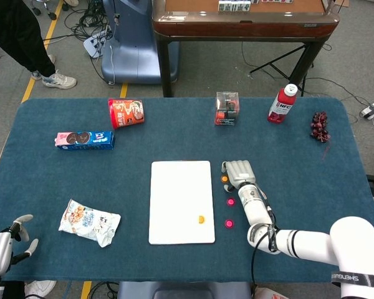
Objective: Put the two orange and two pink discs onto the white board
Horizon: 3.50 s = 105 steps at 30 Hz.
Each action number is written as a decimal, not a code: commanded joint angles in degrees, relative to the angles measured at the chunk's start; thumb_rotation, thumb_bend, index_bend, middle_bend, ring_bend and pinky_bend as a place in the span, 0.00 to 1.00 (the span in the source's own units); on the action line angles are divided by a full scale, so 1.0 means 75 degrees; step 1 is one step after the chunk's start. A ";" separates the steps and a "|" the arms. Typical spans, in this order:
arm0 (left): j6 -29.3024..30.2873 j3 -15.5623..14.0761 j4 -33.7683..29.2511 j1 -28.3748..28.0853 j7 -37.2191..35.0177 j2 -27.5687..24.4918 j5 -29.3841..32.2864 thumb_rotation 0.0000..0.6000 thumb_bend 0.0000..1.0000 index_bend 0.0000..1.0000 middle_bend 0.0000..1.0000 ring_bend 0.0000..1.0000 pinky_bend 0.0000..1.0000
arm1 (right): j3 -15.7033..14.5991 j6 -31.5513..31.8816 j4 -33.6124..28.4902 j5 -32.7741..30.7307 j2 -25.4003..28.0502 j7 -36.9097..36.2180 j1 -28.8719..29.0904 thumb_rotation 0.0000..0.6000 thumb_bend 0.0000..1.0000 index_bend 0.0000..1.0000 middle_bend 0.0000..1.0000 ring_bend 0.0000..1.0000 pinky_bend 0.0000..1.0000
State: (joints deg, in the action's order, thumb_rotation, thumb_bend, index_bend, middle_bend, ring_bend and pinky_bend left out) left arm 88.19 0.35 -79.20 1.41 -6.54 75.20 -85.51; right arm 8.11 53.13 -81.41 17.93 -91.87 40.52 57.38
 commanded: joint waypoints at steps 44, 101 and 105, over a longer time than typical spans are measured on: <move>-0.0006 -0.0008 0.0043 0.0052 -0.0025 0.0034 -0.0029 1.00 0.31 0.34 0.62 0.56 0.75 | 0.0100 0.0143 0.0135 0.0243 -0.0190 0.0024 -0.0224 1.00 0.26 0.49 1.00 1.00 1.00; -0.0066 0.0105 -0.0243 -0.0093 -0.0005 -0.0191 0.0013 1.00 0.31 0.34 0.62 0.56 0.75 | -0.0441 0.0769 -0.3245 0.2995 0.0068 -0.0176 -0.0277 1.00 0.26 0.53 1.00 1.00 1.00; -0.0055 0.0083 -0.0236 -0.0079 0.0000 -0.0186 -0.0001 1.00 0.31 0.34 0.62 0.56 0.75 | -0.0475 0.0730 -0.3081 0.2886 -0.0107 -0.0108 -0.0223 1.00 0.26 0.53 1.00 1.00 1.00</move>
State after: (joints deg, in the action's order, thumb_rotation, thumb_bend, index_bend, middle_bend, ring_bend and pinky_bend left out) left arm 87.77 0.96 -80.97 0.82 -6.54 73.81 -85.52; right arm 4.62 58.71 -104.74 39.77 -92.44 39.56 55.58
